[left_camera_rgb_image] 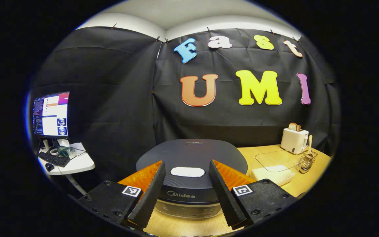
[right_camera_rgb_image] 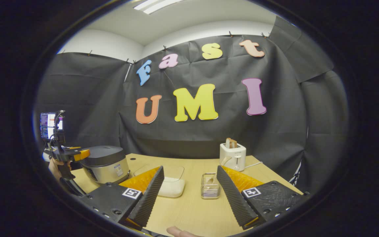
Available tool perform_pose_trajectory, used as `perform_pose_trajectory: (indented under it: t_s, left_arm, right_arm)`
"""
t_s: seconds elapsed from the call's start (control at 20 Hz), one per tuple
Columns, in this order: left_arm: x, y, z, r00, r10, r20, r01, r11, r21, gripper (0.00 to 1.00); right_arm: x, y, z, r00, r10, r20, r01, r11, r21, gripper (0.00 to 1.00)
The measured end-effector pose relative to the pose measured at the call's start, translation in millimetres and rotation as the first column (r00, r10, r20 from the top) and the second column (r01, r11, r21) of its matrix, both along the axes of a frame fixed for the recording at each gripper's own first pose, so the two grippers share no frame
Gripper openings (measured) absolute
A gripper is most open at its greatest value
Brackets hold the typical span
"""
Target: Close the left gripper, press the button to open the rice cooker; take a wooden spoon from the chopstick holder with the right hand, scoop a spoonful of rice and pour it into the rice cooker, then put the wooden spoon back into the chopstick holder.
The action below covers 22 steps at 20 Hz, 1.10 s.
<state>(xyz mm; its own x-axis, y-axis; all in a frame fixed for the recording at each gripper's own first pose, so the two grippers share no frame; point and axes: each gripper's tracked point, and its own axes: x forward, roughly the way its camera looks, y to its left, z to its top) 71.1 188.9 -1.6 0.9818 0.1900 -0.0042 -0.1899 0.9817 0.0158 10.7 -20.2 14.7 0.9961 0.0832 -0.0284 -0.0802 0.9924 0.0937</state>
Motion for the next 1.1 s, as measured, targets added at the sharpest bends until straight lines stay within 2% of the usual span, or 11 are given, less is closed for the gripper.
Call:
perform_pose_trajectory:
  t_s: [0.1,0.15,0.2,0.25,0.5,0.8,0.95,1.0,1.05,1.1]
  left_arm:
    - [-8.0,-9.2,8.9,1.000,-0.011,-0.004,0.011,0.998,-0.065,0.84]
    - [-12.6,-16.4,17.0,1.000,-0.017,0.003,0.017,0.996,-0.090,0.77]
    - [-18.2,-22.4,25.2,1.000,-0.016,0.011,0.017,0.995,-0.095,0.84]
    - [-23.6,-26.7,31.7,1.000,-0.003,0.017,0.005,0.996,-0.086,0.84]
    - [-54.0,-74.6,53.6,1.000,-0.016,0.014,0.017,1.000,-0.025,0.83]
    - [-70.9,-143.9,35.7,0.997,-0.079,0.007,0.079,0.995,-0.053,0.84]
    - [-75.2,-173.6,24.7,0.993,-0.116,-0.009,0.116,0.993,-0.007,0.84]
    - [-76.5,-181.7,21.5,0.992,-0.129,-0.007,0.129,0.992,0.011,0.84]
    - [-77.2,-188.7,17.4,0.990,-0.139,-0.011,0.140,0.990,0.027,0.84]
    - [-77.9,-193.1,12.3,0.989,-0.146,-0.013,0.146,0.989,0.029,0.84]
  right_arm:
    - [-1.7,-1.6,2.7,1.000,-0.008,0.007,0.008,1.000,0.002,0.91]
    - [-2.6,-3.2,2.9,1.000,-0.014,0.006,0.014,1.000,0.001,0.95]
    - [-4.2,-5.0,2.8,1.000,-0.020,0.006,0.020,1.000,0.000,0.91]
    - [-5.9,-7.2,4.3,1.000,-0.026,0.007,0.026,1.000,0.001,0.95]
    - [-9.1,-11.0,-0.1,0.999,-0.041,-0.012,0.041,0.999,0.007,0.95]
    - [-6.8,-6.0,-32.1,0.996,-0.006,-0.087,0.006,1.000,0.007,0.96]
    - [-5.5,-10.8,-38.5,0.994,-0.013,-0.105,0.013,1.000,-0.001,0.91]
    - [-7.4,-12.4,-36.2,0.995,-0.020,-0.096,0.020,1.000,-0.004,0.95]
    - [-9.1,-15.1,-34.8,0.996,-0.028,-0.085,0.027,1.000,-0.008,0.95]
    - [-9.7,-16.4,-36.2,0.996,-0.038,-0.074,0.038,0.999,-0.011,0.92]
